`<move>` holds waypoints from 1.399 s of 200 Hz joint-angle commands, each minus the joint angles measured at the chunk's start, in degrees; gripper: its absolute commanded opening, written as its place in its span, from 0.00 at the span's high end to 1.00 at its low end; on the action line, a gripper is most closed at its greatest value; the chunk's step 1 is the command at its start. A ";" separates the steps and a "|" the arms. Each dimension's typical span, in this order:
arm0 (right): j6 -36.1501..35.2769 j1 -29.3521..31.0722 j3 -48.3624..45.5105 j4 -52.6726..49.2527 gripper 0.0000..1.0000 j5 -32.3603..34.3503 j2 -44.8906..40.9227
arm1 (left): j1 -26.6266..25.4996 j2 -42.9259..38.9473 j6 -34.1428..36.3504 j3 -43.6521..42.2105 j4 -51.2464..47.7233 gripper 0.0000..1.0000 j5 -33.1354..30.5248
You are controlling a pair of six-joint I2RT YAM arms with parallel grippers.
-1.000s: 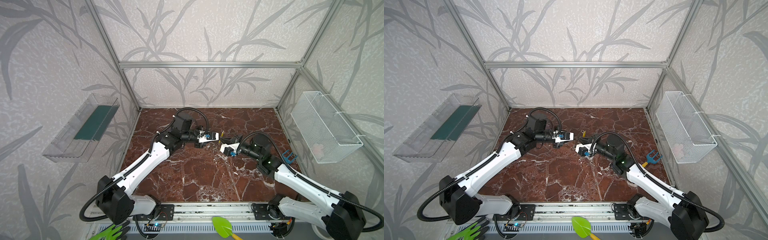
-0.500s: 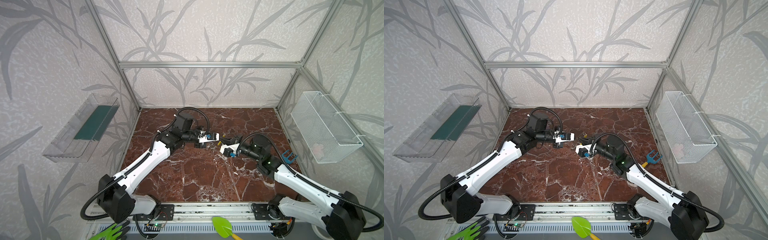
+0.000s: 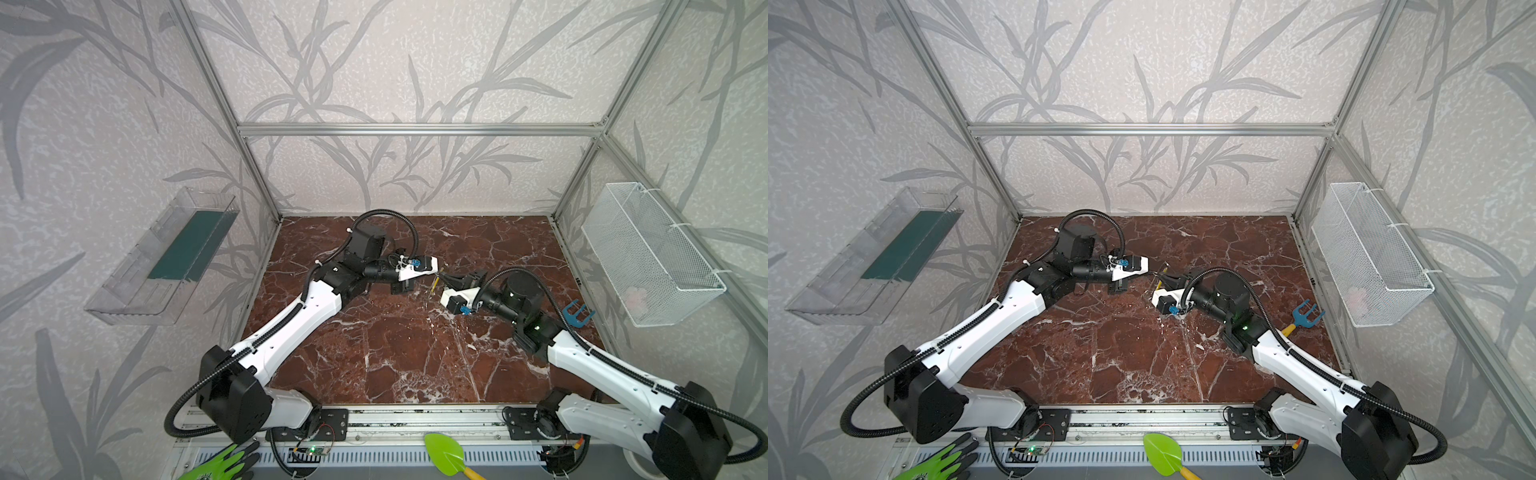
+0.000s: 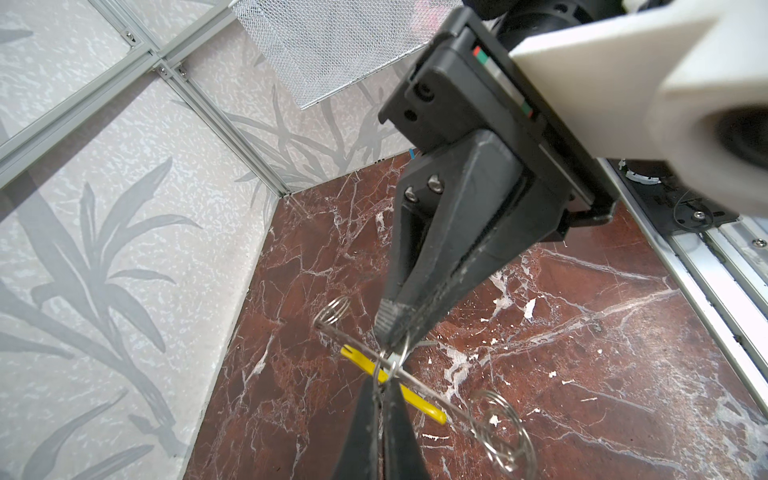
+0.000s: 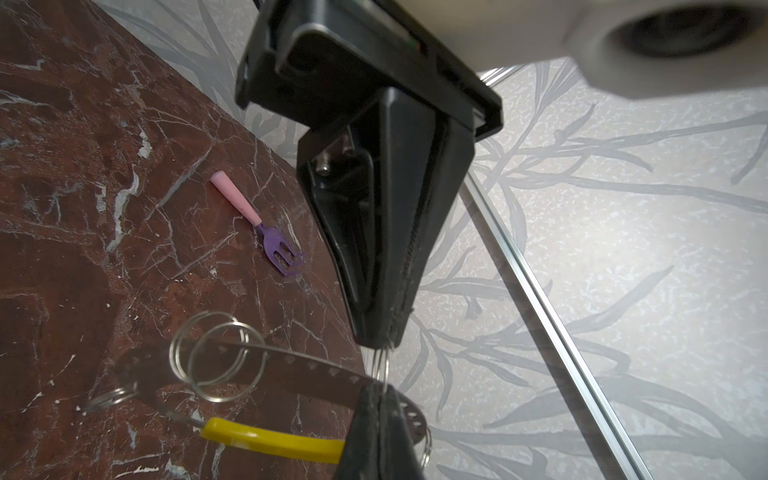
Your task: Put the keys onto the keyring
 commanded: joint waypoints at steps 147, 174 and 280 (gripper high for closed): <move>11.80 -3.84 3.39 -5.23 1.00 -10.21 0.35 | -1.60 -2.87 5.86 -2.17 -1.59 0.76 -2.11; 12.65 -4.17 3.83 -5.91 1.00 -11.09 0.52 | -1.59 -3.02 7.15 -2.15 -2.45 0.75 -2.94; 13.23 -4.25 5.37 -9.05 1.00 -13.56 0.84 | -2.48 -0.76 7.42 -0.96 -0.17 0.79 -2.28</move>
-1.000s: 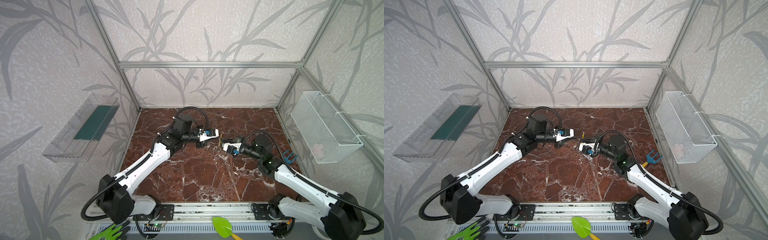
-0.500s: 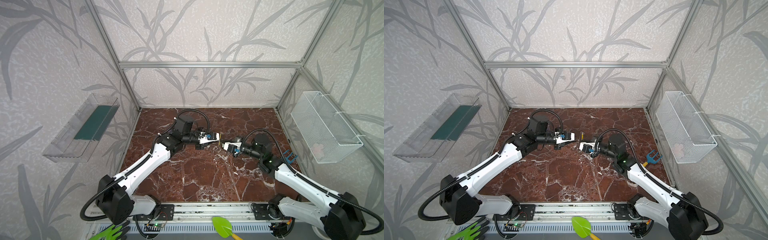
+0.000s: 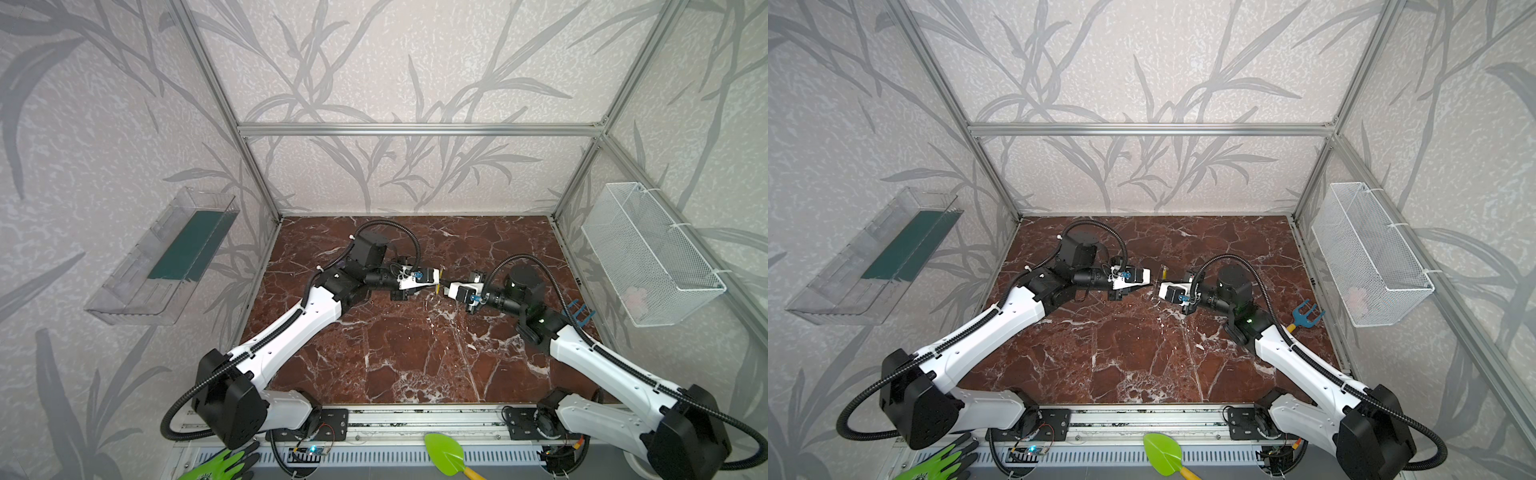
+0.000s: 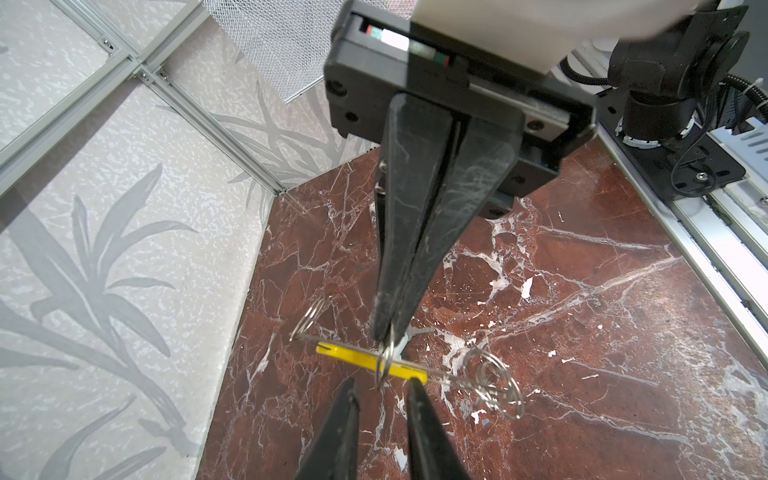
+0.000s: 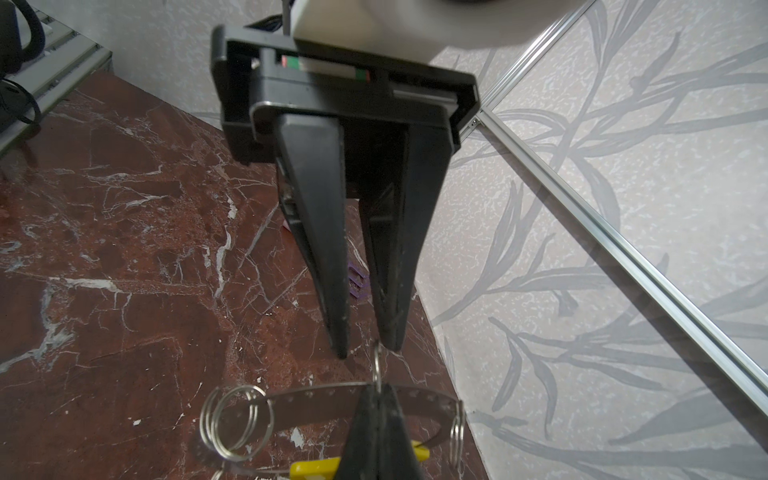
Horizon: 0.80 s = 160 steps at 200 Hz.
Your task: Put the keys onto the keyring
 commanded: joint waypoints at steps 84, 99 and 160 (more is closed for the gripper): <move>0.63 -0.16 3.09 -1.97 1.00 -1.98 0.55 | -1.66 1.62 0.33 3.15 0.13 1.00 0.97; 1.59 -0.16 2.23 -0.58 0.93 -0.66 0.26 | -1.50 1.38 -1.26 2.50 1.40 1.00 1.41; 8.26 -1.94 -1.93 5.25 0.71 1.25 -2.20 | 1.41 -0.46 -12.94 -2.15 14.51 1.00 9.80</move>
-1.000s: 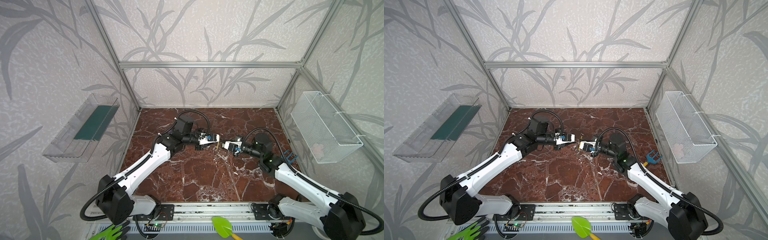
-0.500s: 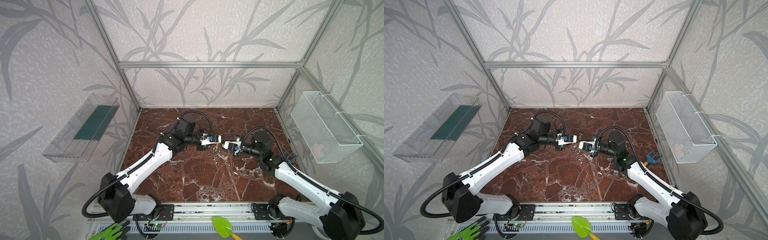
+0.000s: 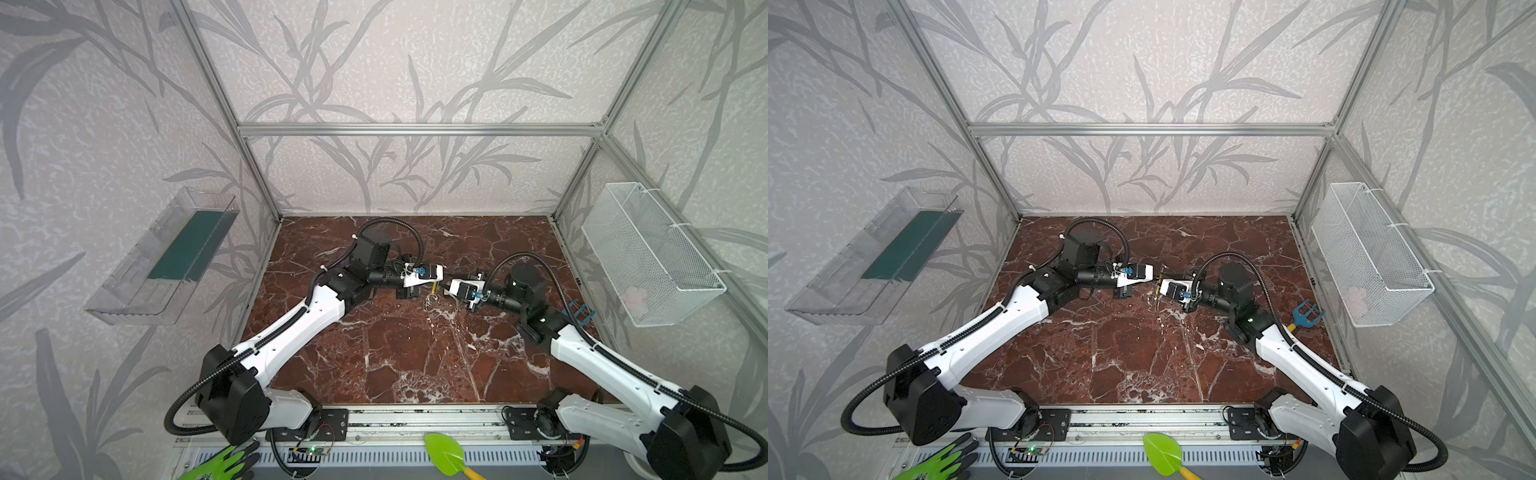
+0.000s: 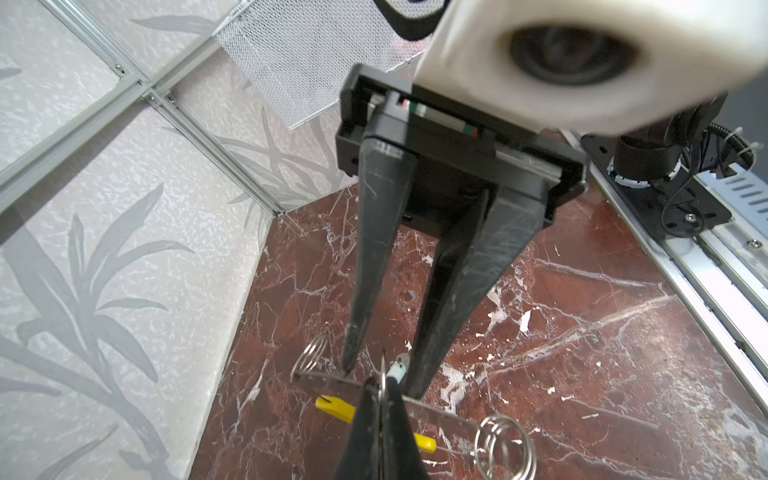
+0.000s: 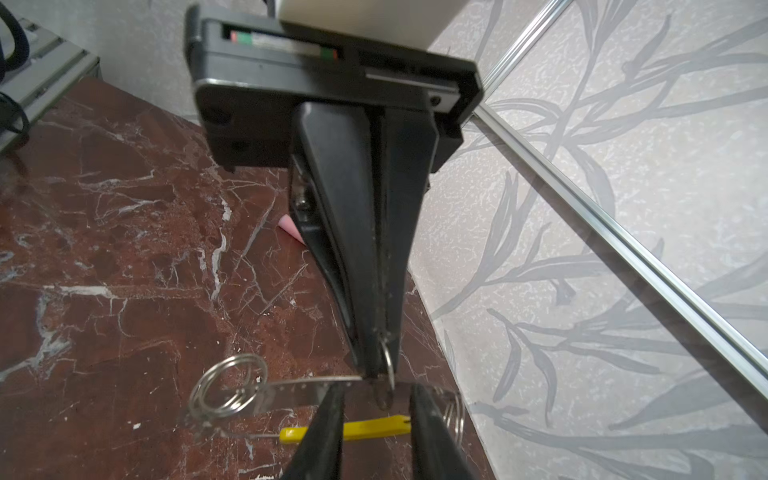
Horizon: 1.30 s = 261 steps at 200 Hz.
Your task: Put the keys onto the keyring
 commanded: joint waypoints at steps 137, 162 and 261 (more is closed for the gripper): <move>14.73 -1.76 -1.05 11.21 0.80 -3.91 -1.58 | 1.91 -2.31 -12.92 -4.80 16.12 1.00 9.70; 15.37 -2.00 -0.75 11.98 0.81 -5.02 -1.27 | 1.92 -2.26 -11.54 -4.63 15.00 1.00 9.87; 14.32 -2.29 1.49 8.64 0.95 -11.61 -0.30 | 1.82 -1.75 -6.87 -2.89 10.62 1.00 11.39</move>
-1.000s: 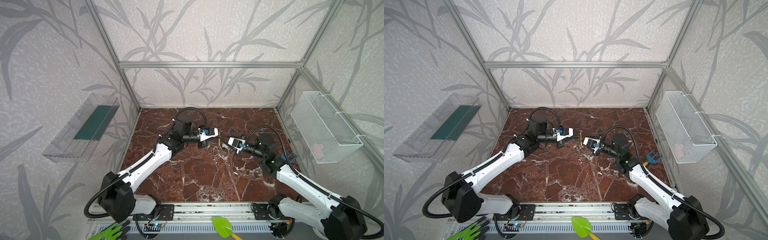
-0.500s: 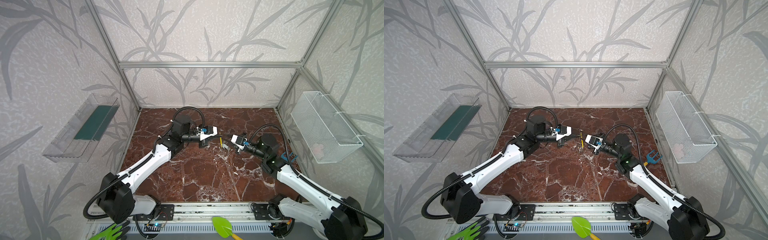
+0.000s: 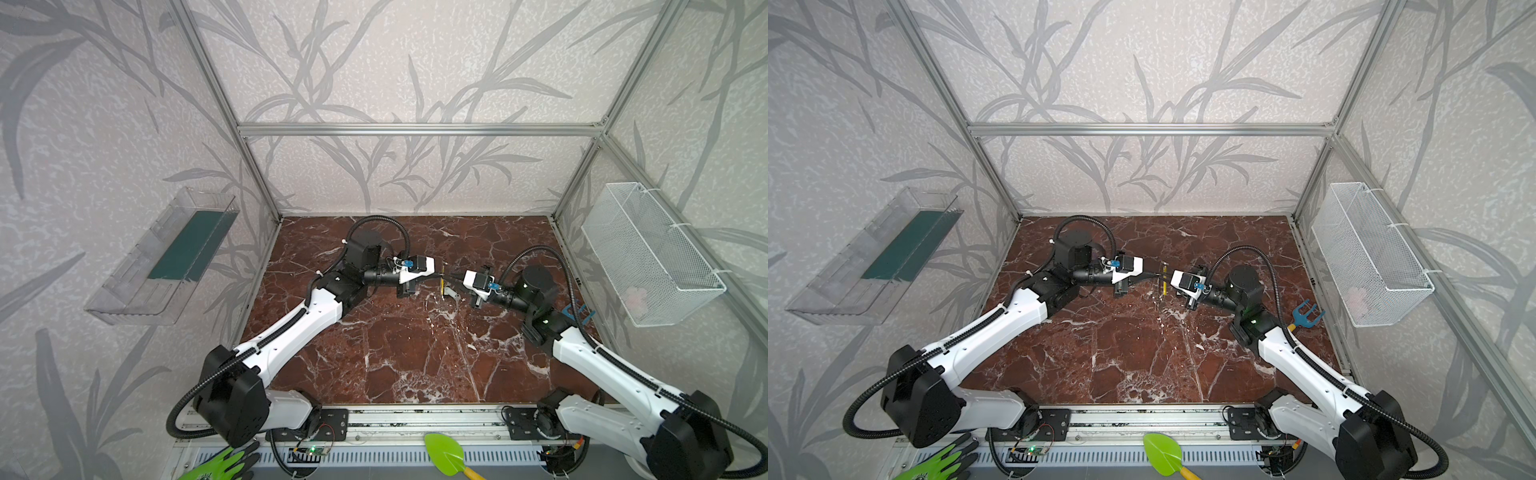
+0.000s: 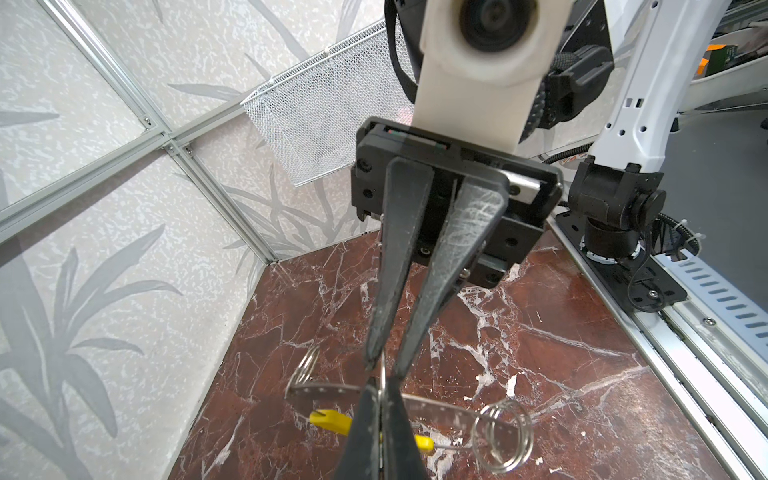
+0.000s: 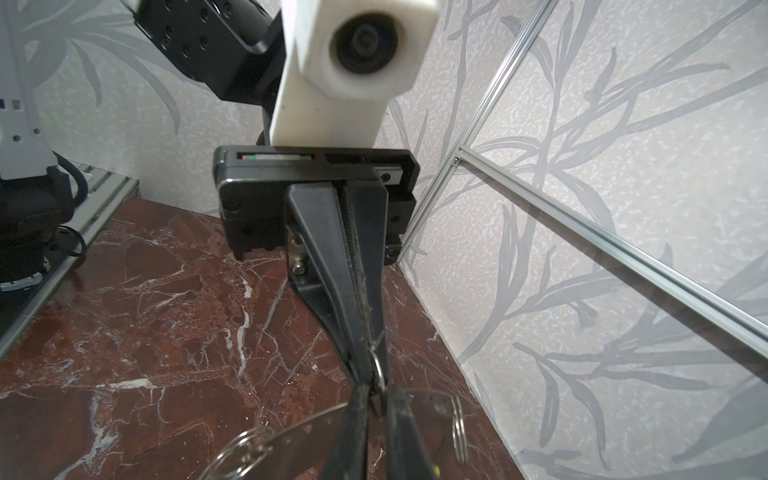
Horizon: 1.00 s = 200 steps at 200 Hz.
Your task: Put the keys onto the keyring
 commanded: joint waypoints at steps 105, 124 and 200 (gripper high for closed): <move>-5.34 -0.43 7.04 -14.71 1.00 0.36 1.26 | -0.51 -1.95 9.78 4.77 -11.73 0.69 -7.97; -5.50 -0.45 7.55 -15.80 1.00 0.92 1.48 | -1.11 -1.54 13.36 6.93 -17.40 0.71 -10.28; -5.71 -0.34 7.96 -16.65 1.00 1.35 1.96 | -3.45 0.64 16.58 10.75 -23.92 0.78 -14.38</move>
